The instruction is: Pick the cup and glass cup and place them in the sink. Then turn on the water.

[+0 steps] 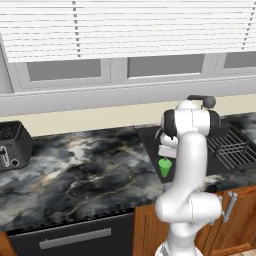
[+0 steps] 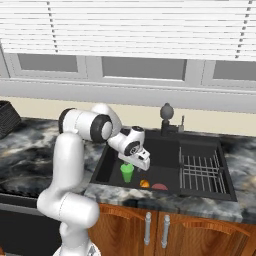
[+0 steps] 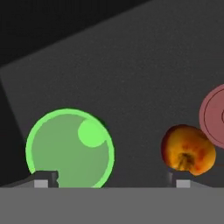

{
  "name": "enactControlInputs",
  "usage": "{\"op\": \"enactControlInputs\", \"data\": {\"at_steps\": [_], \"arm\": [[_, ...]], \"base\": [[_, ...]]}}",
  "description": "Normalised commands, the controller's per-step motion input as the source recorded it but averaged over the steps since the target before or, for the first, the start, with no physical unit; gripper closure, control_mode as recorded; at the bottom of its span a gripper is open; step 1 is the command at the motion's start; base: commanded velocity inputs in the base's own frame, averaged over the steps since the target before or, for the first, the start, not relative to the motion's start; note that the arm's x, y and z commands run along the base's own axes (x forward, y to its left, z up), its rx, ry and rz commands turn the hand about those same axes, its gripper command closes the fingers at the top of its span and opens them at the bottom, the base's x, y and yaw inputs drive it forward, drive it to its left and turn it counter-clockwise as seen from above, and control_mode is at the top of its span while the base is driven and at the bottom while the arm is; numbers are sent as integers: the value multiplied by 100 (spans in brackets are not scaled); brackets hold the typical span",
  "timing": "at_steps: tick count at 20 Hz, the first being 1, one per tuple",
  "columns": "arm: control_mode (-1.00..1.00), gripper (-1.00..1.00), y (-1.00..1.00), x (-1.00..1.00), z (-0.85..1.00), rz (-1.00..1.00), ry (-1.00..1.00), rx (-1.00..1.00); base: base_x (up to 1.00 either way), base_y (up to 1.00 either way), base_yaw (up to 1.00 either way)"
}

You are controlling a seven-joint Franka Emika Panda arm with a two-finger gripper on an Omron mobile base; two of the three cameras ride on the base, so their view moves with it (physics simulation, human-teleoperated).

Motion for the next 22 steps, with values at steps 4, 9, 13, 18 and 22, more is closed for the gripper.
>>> {"op": "enactControlInputs", "data": {"at_steps": [4, 9, 13, 18, 22], "arm": [[-100, -100, 1, -13, 56, 0, 0, 0], [-100, -100, 2, -25, 67, 3, 0, 0], [-100, -100, 14, -60, 68, 7, 0, 0], [-100, -100, 32, -63, 73, 11, 0, 0], [-100, -100, 47, -71, 78, 16, 0, -1]], "base": [[0, 0, 0], [0, 0, 0], [0, 0, 0], [0, 0, 0], [0, 0, 0]]}}
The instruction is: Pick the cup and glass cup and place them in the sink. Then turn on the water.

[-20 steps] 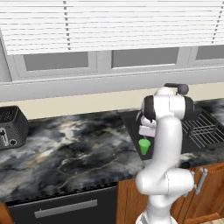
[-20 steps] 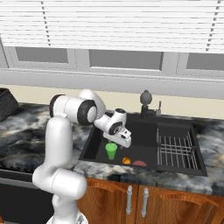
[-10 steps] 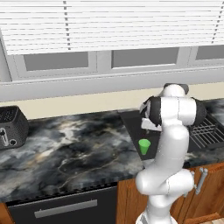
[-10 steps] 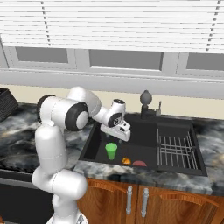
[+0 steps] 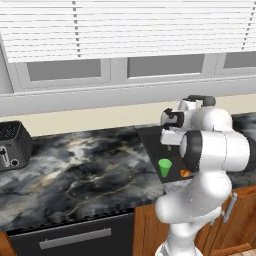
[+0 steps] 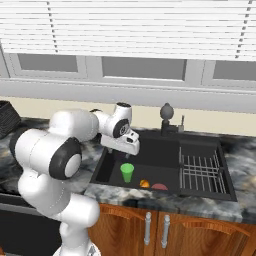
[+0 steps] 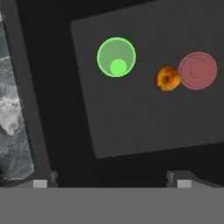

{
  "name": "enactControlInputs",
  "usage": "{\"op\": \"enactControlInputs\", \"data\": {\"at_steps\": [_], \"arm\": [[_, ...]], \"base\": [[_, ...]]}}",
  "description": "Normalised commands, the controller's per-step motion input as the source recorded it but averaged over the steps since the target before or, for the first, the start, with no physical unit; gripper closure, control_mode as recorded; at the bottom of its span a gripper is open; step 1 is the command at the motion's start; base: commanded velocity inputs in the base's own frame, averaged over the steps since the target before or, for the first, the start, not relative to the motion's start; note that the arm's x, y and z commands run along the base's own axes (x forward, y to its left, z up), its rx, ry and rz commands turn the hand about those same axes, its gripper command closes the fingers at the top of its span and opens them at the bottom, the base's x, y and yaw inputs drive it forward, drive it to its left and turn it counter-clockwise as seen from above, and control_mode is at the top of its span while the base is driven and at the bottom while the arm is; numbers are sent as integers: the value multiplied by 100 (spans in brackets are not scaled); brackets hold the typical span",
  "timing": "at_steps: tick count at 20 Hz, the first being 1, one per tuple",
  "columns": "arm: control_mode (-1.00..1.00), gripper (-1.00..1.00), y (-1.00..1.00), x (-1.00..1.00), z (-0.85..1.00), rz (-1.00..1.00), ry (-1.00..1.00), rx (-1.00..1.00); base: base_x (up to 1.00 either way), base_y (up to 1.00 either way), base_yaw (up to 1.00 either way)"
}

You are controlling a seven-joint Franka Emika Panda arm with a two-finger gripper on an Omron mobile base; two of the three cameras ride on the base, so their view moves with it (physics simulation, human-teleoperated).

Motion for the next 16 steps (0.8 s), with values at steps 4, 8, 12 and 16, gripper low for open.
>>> {"op": "enactControlInputs", "data": {"at_steps": [4, 8, 12, 16], "arm": [[-100, -100, 44, -74, 79, 18, 0, -2], [-100, -100, 43, -78, 79, 18, 0, -1], [-100, -100, 22, -69, 72, 14, 0, 0], [-100, -100, 3, -78, 74, 3, 0, 0]], "base": [[0, 0, 0], [0, 0, 0], [0, 0, 0], [0, 0, 0]]}}
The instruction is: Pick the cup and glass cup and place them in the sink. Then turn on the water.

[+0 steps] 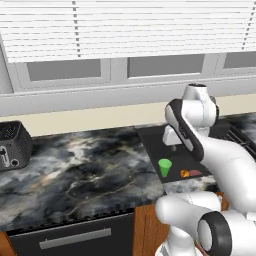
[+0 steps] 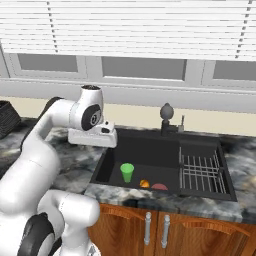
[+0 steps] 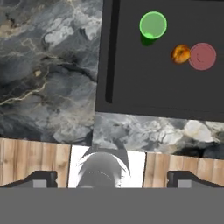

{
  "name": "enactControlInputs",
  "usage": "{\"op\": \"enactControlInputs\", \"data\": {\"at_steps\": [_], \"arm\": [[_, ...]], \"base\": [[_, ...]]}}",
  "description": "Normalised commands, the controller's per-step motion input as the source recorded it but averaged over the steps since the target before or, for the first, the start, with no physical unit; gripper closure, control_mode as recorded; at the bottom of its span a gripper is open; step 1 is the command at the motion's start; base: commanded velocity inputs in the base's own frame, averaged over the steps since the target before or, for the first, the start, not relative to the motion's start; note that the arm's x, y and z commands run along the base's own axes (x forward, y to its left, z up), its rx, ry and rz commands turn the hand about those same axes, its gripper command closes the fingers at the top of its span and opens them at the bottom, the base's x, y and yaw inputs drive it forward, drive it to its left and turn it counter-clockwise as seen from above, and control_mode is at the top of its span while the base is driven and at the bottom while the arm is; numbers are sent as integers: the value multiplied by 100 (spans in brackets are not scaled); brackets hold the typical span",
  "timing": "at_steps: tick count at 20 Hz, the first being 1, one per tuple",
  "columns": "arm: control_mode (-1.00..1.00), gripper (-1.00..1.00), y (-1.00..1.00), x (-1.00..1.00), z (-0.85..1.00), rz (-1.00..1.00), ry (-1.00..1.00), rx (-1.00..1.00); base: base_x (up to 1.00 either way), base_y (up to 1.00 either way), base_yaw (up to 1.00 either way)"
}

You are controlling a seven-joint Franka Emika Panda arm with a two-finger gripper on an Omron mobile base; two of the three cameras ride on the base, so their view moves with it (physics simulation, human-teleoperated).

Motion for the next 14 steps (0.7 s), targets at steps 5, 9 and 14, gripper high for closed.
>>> {"op": "enactControlInputs", "data": {"at_steps": [5, 9, 14], "arm": [[-100, -100, 1, -73, 69, 0, 0, 0], [-100, -100, 10, -52, 25, 0, 0, 0], [-100, -100, 0, -11, 0, -1, 0, 0]], "base": [[0, 0, 0], [0, 0, 0], [0, 0, 0]]}}
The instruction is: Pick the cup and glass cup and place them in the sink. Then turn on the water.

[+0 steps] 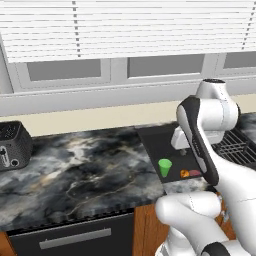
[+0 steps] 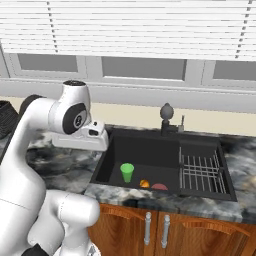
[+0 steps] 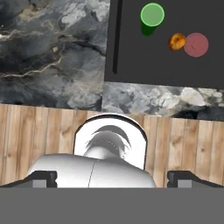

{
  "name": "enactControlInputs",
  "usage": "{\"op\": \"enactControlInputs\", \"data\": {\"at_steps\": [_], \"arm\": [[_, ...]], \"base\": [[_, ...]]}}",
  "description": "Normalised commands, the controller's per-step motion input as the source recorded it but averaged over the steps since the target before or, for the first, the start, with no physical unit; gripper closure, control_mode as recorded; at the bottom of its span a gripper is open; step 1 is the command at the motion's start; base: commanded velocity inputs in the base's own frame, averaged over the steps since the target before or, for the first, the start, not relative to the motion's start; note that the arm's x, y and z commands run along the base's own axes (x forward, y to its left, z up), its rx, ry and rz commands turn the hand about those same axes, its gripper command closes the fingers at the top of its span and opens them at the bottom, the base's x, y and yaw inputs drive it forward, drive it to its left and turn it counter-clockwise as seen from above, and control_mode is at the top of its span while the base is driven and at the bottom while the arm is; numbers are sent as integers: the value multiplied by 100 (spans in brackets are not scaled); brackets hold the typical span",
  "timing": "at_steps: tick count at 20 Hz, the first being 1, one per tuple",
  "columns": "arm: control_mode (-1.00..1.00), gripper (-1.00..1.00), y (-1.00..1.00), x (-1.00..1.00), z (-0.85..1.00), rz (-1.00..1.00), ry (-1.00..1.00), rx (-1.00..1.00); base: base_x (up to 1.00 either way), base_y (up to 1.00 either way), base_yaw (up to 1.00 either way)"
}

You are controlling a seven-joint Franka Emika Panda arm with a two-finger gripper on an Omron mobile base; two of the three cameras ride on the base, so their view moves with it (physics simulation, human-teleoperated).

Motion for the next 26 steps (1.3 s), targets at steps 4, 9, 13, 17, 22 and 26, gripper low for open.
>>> {"op": "enactControlInputs", "data": {"at_steps": [4, 9, 13, 17, 22, 26], "arm": [[100, -100, 0, 0, 0, 0, 0, 0], [100, -100, 0, 0, 0, 0, 0, 0], [100, -100, 0, 0, 0, 0, 0, 0], [100, -100, 0, 0, 0, 0, 0, 0], [100, -100, 0, 0, 0, 0, 0, 0], [100, -100, 0, 0, 0, 0, 0, 0]], "base": [[0, 0, 0], [-81, 51, 17], [-80, 97, 42], [-54, 100, 55], [-7, 98, 63], [-6, 62, 69]]}}
